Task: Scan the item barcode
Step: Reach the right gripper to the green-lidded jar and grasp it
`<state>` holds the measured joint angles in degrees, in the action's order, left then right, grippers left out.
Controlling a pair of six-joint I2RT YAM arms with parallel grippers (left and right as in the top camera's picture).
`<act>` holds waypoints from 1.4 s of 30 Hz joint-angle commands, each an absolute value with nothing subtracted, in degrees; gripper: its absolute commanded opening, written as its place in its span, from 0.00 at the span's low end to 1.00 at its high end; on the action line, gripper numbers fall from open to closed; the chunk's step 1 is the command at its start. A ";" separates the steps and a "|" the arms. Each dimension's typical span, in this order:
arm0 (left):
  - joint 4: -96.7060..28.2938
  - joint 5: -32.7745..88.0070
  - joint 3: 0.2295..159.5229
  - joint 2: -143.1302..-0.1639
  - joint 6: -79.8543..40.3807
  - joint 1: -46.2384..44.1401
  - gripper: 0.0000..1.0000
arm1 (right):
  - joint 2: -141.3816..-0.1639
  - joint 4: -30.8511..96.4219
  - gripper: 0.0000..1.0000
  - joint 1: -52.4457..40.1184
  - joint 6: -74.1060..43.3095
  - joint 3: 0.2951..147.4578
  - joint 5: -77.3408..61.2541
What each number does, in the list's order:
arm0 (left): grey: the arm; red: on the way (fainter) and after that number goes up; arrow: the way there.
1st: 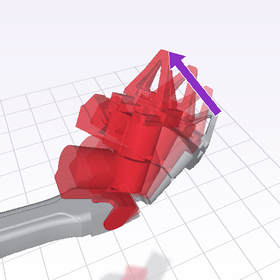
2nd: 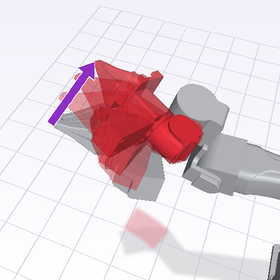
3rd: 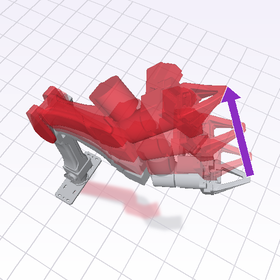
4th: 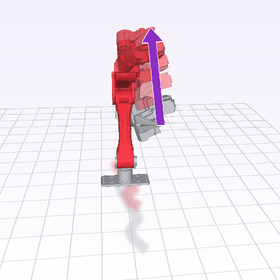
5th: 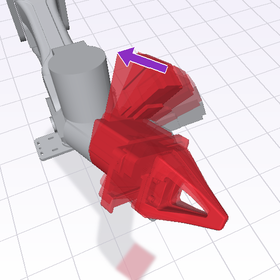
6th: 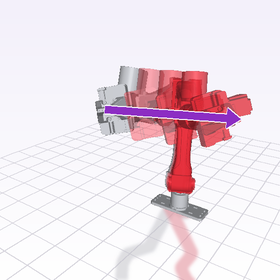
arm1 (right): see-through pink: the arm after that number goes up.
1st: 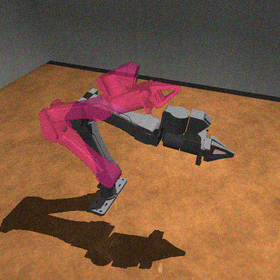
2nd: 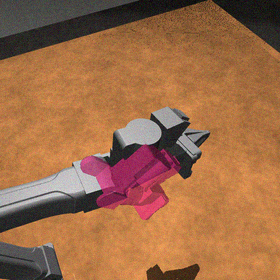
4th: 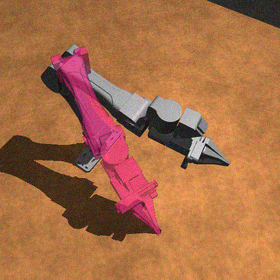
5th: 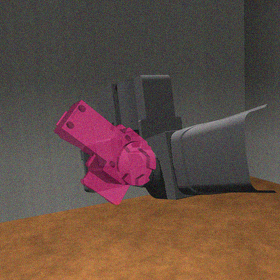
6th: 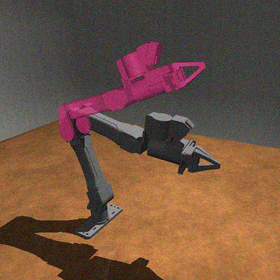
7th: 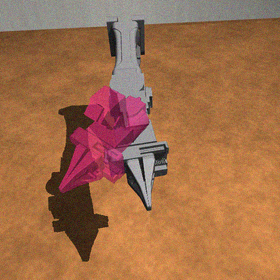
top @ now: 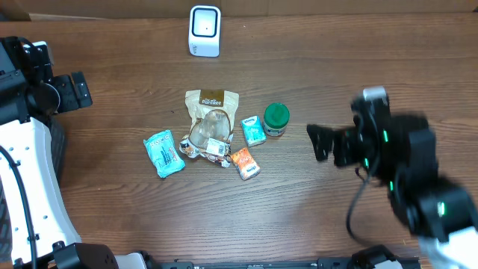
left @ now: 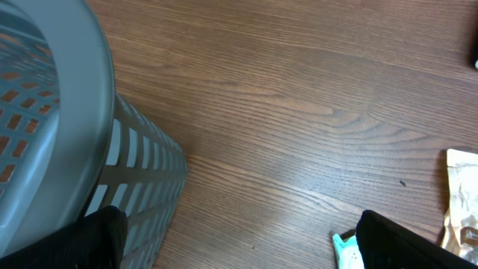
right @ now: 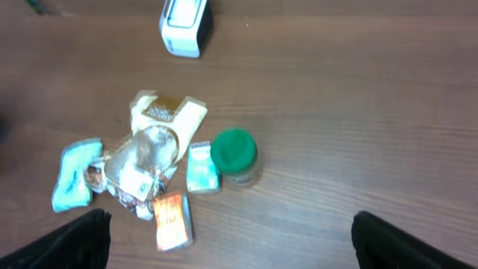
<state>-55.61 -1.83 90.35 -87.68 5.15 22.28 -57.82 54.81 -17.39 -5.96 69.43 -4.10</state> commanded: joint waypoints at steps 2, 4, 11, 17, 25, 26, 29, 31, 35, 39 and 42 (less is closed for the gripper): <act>-55.46 -1.91 90.08 -87.74 6.66 22.85 1.00 | -71.70 64.49 1.00 -17.52 -5.91 86.39 -4.19; -55.46 -1.91 90.08 -87.74 6.66 22.85 1.00 | -76.90 66.98 1.00 -17.52 -5.91 90.98 -4.40; -55.46 -1.91 90.08 -87.74 6.66 22.85 1.00 | -87.99 60.88 1.00 -17.58 -4.34 92.64 -9.34; -55.46 -1.91 90.08 -87.74 6.66 22.87 1.00 | -96.49 58.83 0.96 -19.35 0.43 92.64 -9.06; -55.48 -1.91 90.08 -87.74 6.66 22.85 1.00 | -105.82 57.98 0.97 -22.55 3.40 92.64 -5.13; -55.46 -1.91 90.08 -87.74 6.66 22.85 1.00 | -106.61 58.00 0.98 -22.74 3.55 92.64 -5.17; -55.46 -1.91 90.08 -87.74 6.66 22.85 1.00 | -108.38 57.98 0.99 -22.87 4.62 92.64 -4.99; -55.46 -1.91 90.08 -87.74 6.66 22.85 0.99 | -109.71 57.95 0.99 -22.87 4.75 92.64 -4.23; -55.46 -1.91 90.08 -87.74 6.66 22.87 1.00 | -112.46 57.95 1.00 -22.87 5.10 92.60 -2.37; -55.46 -1.91 90.08 -87.74 6.66 22.87 1.00 | -115.07 57.95 1.00 -22.87 5.50 92.60 -2.66; -55.46 -1.91 90.08 -87.74 6.66 22.87 1.00 | -116.57 57.93 1.00 -22.87 5.43 92.60 -2.68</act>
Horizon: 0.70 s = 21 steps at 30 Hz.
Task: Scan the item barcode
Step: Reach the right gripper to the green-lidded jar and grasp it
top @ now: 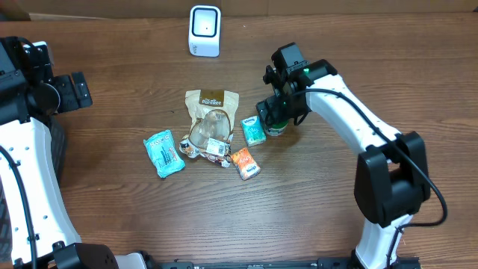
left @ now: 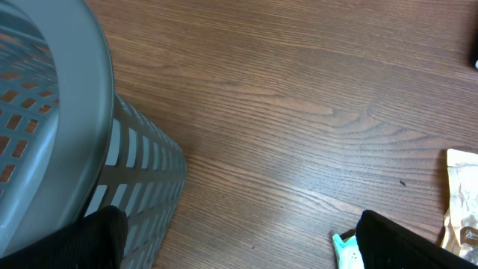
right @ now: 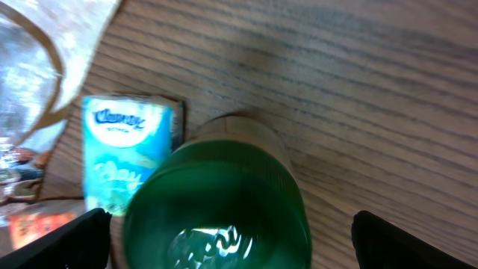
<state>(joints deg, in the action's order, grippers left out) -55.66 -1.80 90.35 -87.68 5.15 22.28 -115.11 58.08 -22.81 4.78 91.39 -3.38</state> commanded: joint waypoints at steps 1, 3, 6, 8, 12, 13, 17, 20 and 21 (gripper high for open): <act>-55.46 -1.91 90.08 -87.74 6.66 22.87 1.00 | -116.73 57.93 0.99 -22.87 5.43 92.60 -2.68; -55.46 -1.91 90.08 -87.74 6.66 22.87 1.00 | -116.88 57.93 0.97 -22.87 5.43 92.58 -2.68; -55.48 -1.91 90.08 -87.74 6.66 22.83 1.00 | -116.90 57.12 0.90 -22.87 5.43 92.12 -2.61; -55.46 -1.91 90.08 -87.74 6.66 22.85 1.00 | -116.95 56.01 0.84 -22.85 5.43 91.57 -2.59; -55.46 -1.91 90.08 -87.74 6.66 22.85 1.00 | -116.95 54.57 0.77 -22.81 5.43 90.70 -2.59; -55.46 -1.91 90.08 -87.74 6.66 22.85 1.00 | -116.95 54.61 0.75 -22.81 5.43 90.70 -2.59; -55.46 -1.91 90.08 -87.74 6.66 22.94 1.00 | -116.92 54.68 0.64 -22.81 4.69 90.80 -2.63; -55.46 -1.91 90.08 -87.74 6.66 22.94 1.00 | -116.64 56.05 0.49 -22.79 4.29 92.12 -4.16; -55.51 -1.91 90.08 -87.74 6.66 22.83 1.00 | -116.36 56.75 0.48 -22.76 4.32 92.92 -5.15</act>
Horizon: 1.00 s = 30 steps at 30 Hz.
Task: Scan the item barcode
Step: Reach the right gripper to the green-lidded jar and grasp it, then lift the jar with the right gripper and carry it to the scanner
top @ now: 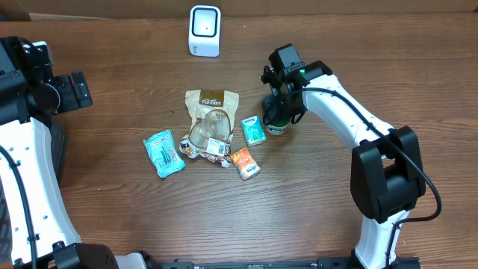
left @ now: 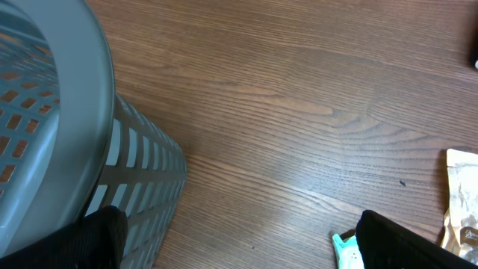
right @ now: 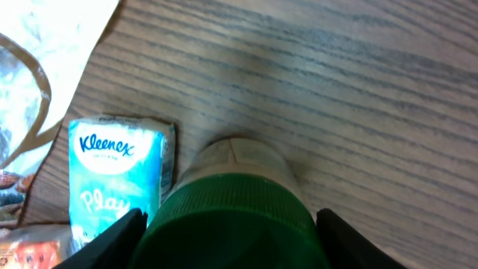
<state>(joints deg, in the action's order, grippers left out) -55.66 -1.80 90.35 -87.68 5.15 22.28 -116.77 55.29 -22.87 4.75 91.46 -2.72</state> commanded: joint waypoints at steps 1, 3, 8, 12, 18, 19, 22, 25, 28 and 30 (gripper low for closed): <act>-55.51 -1.91 90.08 -87.74 6.66 22.79 1.00 | -116.07 57.25 0.47 -22.76 4.32 93.58 -5.80; -55.48 -1.91 90.08 -87.74 6.66 22.81 0.99 | -115.04 58.94 0.47 -22.76 4.32 95.53 -7.51; -55.48 -1.89 90.08 -87.74 6.66 22.81 1.00 | -111.44 64.12 0.47 -22.76 4.36 101.58 -14.61; -55.48 -1.91 90.08 -87.74 6.66 22.85 1.00 | -107.70 66.43 0.46 -22.74 5.32 104.51 -22.98; -55.48 -1.91 90.08 -87.74 6.66 22.85 1.00 | -103.79 67.68 0.46 -22.11 16.49 104.66 -43.38; -55.48 -1.91 90.08 -87.74 6.66 22.85 1.00 | -103.70 67.90 0.45 -21.82 17.89 104.66 -46.35; -55.48 -1.91 90.08 -87.74 6.66 22.85 1.00 | -103.72 68.23 0.45 -20.14 21.47 104.18 -55.94; -55.48 -1.91 90.08 -87.74 6.66 22.85 1.00 | -103.72 67.48 0.44 -17.39 21.96 103.02 -65.12; -55.48 -1.91 90.08 -87.74 6.66 22.85 1.00 | -103.72 67.42 0.44 -14.22 21.93 102.13 -72.07; -55.51 -1.91 90.08 -87.74 6.66 22.87 1.00 | -103.72 67.44 0.43 -12.80 21.91 101.67 -73.78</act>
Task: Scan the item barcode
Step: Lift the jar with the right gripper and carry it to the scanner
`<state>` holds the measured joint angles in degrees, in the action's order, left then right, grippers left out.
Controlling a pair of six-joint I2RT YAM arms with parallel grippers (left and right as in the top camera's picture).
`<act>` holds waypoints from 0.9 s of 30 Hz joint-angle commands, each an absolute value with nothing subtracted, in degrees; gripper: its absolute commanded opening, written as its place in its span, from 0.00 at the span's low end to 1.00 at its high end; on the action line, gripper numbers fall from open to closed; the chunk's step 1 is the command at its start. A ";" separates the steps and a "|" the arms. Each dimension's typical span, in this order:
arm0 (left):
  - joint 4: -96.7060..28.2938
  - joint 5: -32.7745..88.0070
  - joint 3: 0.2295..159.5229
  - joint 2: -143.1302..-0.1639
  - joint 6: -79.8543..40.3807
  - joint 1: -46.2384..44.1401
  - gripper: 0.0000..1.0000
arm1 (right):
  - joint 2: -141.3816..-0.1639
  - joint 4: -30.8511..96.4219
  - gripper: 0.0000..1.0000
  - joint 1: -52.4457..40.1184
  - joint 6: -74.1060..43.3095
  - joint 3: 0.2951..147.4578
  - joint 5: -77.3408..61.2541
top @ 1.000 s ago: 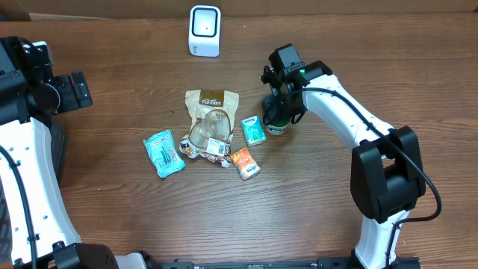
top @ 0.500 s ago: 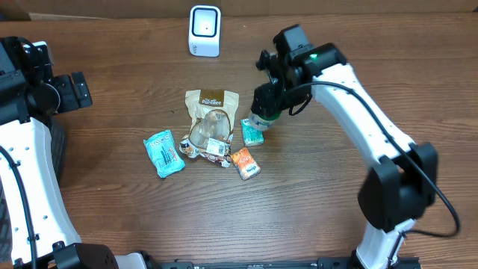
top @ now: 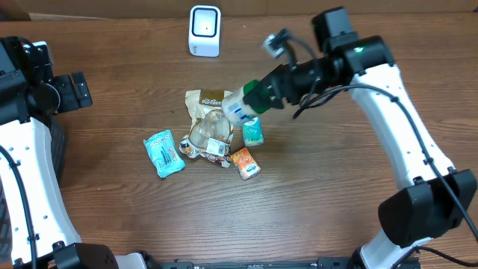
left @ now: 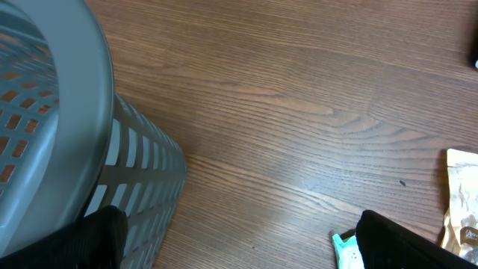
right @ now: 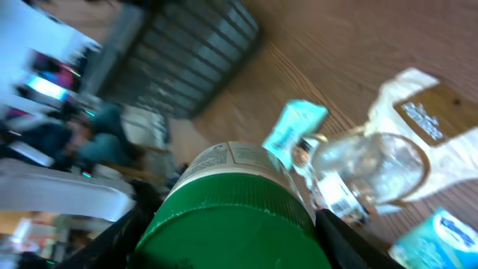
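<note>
A jar with a green lid (top: 245, 101) hangs tipped on its side above the pile of items, my right gripper (top: 263, 90) shut on its lid end. In the right wrist view the green lid (right: 235, 224) fills the space between both fingers (right: 123, 235). The white barcode scanner (top: 205, 31) stands at the table's far edge, left of the jar. At the far left my left gripper (top: 73, 90) is open and holds nothing; its wrist view shows the gripper (left: 250, 243) with bare wood between the fingers.
Under the jar lie a brown pouch (top: 212, 100), a clear bag (top: 207, 134), a Kleenex pack (top: 253, 133), an orange packet (top: 245, 163) and a teal packet (top: 164, 152). A grey slatted basket (left: 45, 127) stands beside the left arm.
The jar stood on the table beside the Kleenex pack with my right gripper shut on it. Now it is off the table, tipped sideways and further left, over the pouch.
My right gripper was open to the right of the pile, away from the jar. Then it stood open around the jar, then shut on it. Now the jar is lifted and tilted. The left arm has stayed still throughout.
</note>
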<state>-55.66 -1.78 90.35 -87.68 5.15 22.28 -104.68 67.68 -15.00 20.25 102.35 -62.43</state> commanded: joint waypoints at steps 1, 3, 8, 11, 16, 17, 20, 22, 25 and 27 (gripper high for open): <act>-55.48 -1.91 90.08 -87.74 6.66 22.87 1.00 | -103.72 67.44 0.44 -12.10 21.91 101.45 -74.30; -55.48 -1.89 90.08 -87.74 6.66 22.85 1.00 | -103.72 67.35 0.43 -11.20 21.96 100.77 -74.08; -55.48 -1.91 90.08 -87.74 6.66 22.85 1.00 | -103.72 65.98 0.43 -10.85 22.20 100.44 -73.01; -55.48 -1.91 90.08 -87.74 6.66 22.85 1.00 | -103.72 64.93 0.42 -11.09 22.13 100.44 -70.83; -55.48 -1.91 90.08 -87.74 6.66 22.85 0.99 | -103.72 59.27 0.40 -13.28 13.02 100.44 -56.86; -55.48 -1.91 90.08 -87.74 6.66 22.85 1.00 | -103.72 57.04 0.40 -14.28 9.52 100.44 -51.29; -55.48 -1.91 90.08 -87.74 6.66 22.85 1.00 | -103.74 49.65 0.40 -18.02 2.42 100.44 -35.53; -55.48 -1.91 90.08 -87.74 6.66 22.85 1.00 | -104.03 44.53 0.40 -20.99 1.48 100.44 -24.16; -55.48 -1.91 90.08 -87.74 6.66 22.85 1.00 | -105.56 36.10 0.38 -25.06 2.07 100.44 -9.56; -55.48 -1.91 90.08 -87.74 6.66 22.85 1.00 | -107.33 29.63 0.36 -27.40 6.52 100.44 -2.24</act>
